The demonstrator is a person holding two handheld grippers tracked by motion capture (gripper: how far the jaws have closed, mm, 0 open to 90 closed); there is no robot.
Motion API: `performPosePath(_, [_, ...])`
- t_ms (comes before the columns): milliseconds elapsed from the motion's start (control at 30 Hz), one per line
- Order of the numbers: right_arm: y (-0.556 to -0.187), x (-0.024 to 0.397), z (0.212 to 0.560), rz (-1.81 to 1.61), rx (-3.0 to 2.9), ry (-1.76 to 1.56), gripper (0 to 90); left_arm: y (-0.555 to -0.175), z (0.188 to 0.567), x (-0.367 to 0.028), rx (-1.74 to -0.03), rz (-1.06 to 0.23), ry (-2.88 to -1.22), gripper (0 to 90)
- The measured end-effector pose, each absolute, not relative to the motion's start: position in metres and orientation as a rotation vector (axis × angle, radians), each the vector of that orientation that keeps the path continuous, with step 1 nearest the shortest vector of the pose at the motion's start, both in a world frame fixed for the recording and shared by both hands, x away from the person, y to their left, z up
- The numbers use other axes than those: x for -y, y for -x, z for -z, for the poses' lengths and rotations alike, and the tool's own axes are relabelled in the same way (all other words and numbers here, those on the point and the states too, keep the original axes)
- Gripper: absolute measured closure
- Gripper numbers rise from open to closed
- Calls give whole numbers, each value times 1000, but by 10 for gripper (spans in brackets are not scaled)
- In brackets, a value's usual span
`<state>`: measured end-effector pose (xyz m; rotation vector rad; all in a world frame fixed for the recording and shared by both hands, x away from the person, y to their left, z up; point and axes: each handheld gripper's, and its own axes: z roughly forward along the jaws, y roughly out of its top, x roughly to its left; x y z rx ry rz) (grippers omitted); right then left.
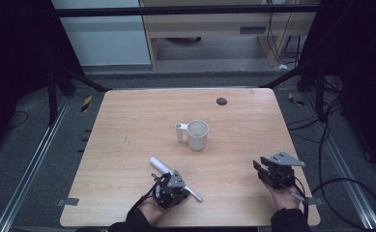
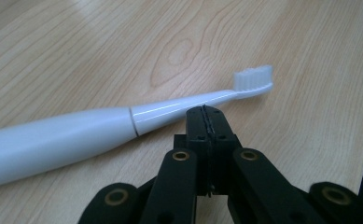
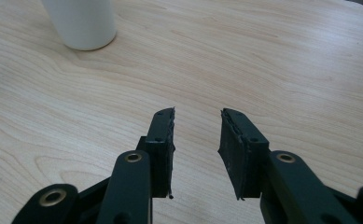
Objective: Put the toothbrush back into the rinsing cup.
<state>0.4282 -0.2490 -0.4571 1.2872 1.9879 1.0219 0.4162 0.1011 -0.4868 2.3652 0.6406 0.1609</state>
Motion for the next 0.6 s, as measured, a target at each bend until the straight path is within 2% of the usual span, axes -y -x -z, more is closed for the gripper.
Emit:
performPosePath(267, [-428,250,457,-1019,-1987,-1285,650,-415,480,-103,-626,-173,-2345,893])
performPosePath(600, [-429,250,458,-1014,-1989,-1289,651,-441,441,-141,-697,-285,-2232,893])
